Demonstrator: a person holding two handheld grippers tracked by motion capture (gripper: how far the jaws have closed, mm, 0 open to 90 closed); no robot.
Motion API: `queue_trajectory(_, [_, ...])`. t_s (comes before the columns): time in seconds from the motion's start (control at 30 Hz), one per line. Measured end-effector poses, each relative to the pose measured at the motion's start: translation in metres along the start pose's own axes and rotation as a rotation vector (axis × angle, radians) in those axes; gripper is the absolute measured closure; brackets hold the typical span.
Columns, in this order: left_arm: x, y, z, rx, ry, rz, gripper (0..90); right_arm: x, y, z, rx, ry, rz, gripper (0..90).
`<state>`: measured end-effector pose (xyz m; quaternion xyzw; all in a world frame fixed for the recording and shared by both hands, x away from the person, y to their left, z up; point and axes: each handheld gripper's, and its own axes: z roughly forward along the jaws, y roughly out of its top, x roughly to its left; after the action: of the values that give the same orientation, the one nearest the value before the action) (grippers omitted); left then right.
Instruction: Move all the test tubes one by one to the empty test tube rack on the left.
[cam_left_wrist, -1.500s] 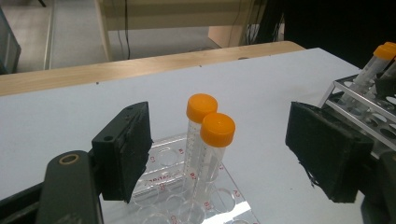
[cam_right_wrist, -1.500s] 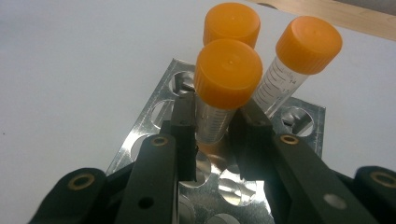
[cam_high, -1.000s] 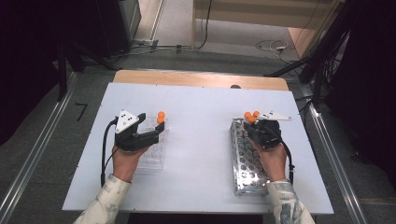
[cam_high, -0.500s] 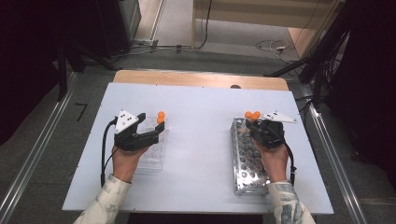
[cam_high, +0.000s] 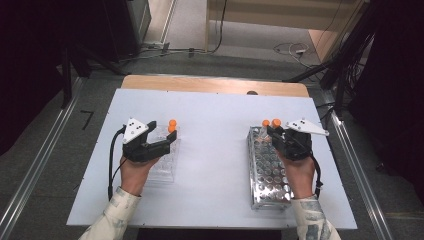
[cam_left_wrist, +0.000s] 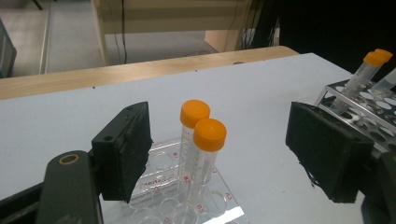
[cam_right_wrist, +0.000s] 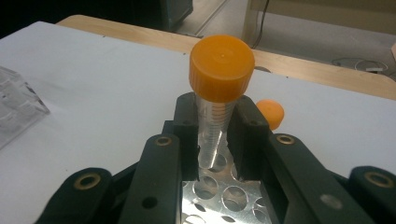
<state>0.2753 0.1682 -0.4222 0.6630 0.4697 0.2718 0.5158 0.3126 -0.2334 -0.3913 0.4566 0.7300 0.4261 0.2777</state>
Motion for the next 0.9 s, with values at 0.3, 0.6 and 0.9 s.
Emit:
queue_trajectory(0.3, [-0.006, 0.004, -0.004, -0.017, -0.018, 0.004, 22.5, 0.021, 0.001, -0.007, -0.006, 0.083, -0.048, 72.2])
queue_trajectory(0.6, [-0.01, 0.005, -0.005, -0.017, -0.034, 0.011, 22.5, 0.053, -0.005, 0.003, 0.037, 0.164, -0.103, 72.2])
queue_trajectory(0.9, [-0.014, 0.005, -0.005, -0.014, -0.044, 0.02, 22.5, 0.075, -0.01, 0.009, 0.062, 0.222, -0.151, 72.3])
